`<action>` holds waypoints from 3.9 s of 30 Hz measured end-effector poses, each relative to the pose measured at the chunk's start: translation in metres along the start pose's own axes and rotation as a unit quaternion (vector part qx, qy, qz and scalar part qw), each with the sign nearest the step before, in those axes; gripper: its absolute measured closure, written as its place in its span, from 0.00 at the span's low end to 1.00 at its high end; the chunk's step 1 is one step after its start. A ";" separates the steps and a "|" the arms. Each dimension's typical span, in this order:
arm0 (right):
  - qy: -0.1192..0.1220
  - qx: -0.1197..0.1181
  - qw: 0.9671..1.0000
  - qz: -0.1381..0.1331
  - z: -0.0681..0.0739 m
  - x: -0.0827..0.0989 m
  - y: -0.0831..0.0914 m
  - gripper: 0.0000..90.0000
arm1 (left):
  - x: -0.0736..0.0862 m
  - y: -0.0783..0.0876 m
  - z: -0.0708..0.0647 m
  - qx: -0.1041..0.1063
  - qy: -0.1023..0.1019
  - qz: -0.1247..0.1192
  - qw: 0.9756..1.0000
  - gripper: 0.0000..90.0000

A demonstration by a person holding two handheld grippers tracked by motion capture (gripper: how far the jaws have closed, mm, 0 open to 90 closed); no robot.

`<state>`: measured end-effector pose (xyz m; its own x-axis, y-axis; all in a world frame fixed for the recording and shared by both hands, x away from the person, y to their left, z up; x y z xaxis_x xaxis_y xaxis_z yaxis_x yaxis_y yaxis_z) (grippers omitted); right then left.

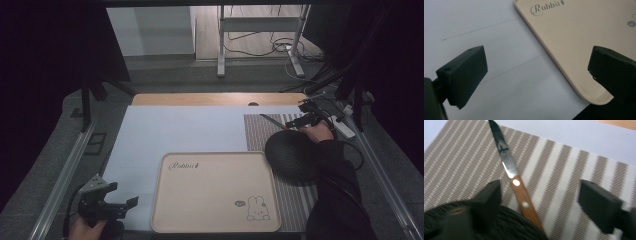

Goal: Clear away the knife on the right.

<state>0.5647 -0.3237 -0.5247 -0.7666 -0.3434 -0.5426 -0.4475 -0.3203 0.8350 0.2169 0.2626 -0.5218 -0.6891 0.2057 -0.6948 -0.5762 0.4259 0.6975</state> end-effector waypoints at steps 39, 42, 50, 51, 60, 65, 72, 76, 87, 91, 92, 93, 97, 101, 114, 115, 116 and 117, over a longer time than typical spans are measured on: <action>0.104 -0.006 0.994 0.043 0.005 -0.007 -0.024 0.86 | 0.001 0.000 0.001 0.002 0.006 0.002 1.000 0.03; 0.103 0.000 0.994 0.043 -0.001 -0.006 -0.022 0.86 | 0.001 0.000 0.001 0.002 0.005 0.002 1.000 0.03; 0.072 0.021 0.997 0.035 -0.027 0.005 -0.007 0.86 | 0.001 0.000 0.001 0.001 0.005 0.002 1.000 0.03; 0.068 0.021 0.997 0.034 -0.030 0.006 -0.004 0.86 | 0.001 0.000 0.001 0.002 0.005 0.002 1.000 0.03; 0.061 0.036 0.997 0.032 -0.031 0.011 0.019 0.86 | 0.001 0.000 0.001 0.001 0.004 0.003 1.000 0.03; 0.045 0.024 0.998 0.022 -0.021 0.013 0.031 0.86 | 0.001 0.000 0.000 0.000 0.002 0.003 1.000 0.03; 0.055 0.012 0.998 0.022 0.003 0.019 0.036 0.86 | 0.001 0.000 -0.001 -0.001 -0.003 0.003 1.000 0.03; 0.061 0.007 0.998 0.021 0.015 0.023 0.038 0.86 | 0.000 0.000 -0.001 0.001 -0.002 0.001 1.000 0.03; 0.066 -0.015 0.997 0.021 0.049 0.036 0.042 0.86 | 0.000 0.001 0.000 0.006 0.001 -0.004 1.000 0.03; 0.076 -0.024 0.997 0.022 0.063 0.041 0.045 0.86 | 0.000 0.001 0.000 0.006 0.000 -0.003 1.000 0.03; 0.078 -0.027 0.996 0.021 0.066 0.042 0.045 0.86 | 0.000 0.001 0.000 0.006 0.000 -0.004 1.000 0.03; 0.080 -0.030 0.996 0.021 0.070 0.043 0.047 0.86 | 0.000 0.001 0.000 0.006 0.001 -0.004 1.000 0.03; 0.086 -0.039 0.995 0.021 0.081 0.047 0.049 0.86 | 0.000 0.001 0.000 0.007 0.002 -0.004 1.000 0.03; 0.093 -0.047 0.994 0.024 0.093 0.052 0.051 0.86 | 0.000 0.001 0.000 0.007 0.003 -0.004 1.000 0.03; 0.124 -0.069 0.989 0.030 0.134 0.073 0.056 0.86 | 0.000 0.001 0.000 0.007 0.001 -0.003 1.000 0.03; 0.127 -0.071 0.989 0.032 0.137 0.074 0.057 0.86 | 0.000 0.001 0.000 0.007 0.001 -0.003 1.000 0.03; 0.130 -0.072 0.988 0.033 0.140 0.076 0.057 0.86 | 0.000 0.001 0.000 0.007 0.001 -0.003 1.000 0.03; 0.132 -0.073 0.988 0.033 0.143 0.077 0.057 0.86 | 0.000 0.001 0.000 0.007 0.001 -0.003 1.000 0.03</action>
<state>0.4139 -0.2426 -0.5057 -0.6368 -0.5795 -0.5086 -0.3149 -0.4066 0.8576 0.2166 0.2629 -0.5212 -0.6863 0.2015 -0.6988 -0.5745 0.4390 0.6908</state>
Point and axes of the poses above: each handheld gripper's, and its own axes: y roughly backward along the jaws, x roughly out of its underside, z roughly to its left, the point moved 5 cm from there along -y, roughly forward along the jaws, and after that the axes turned 3 degrees about -x, right-handed, at the moved point
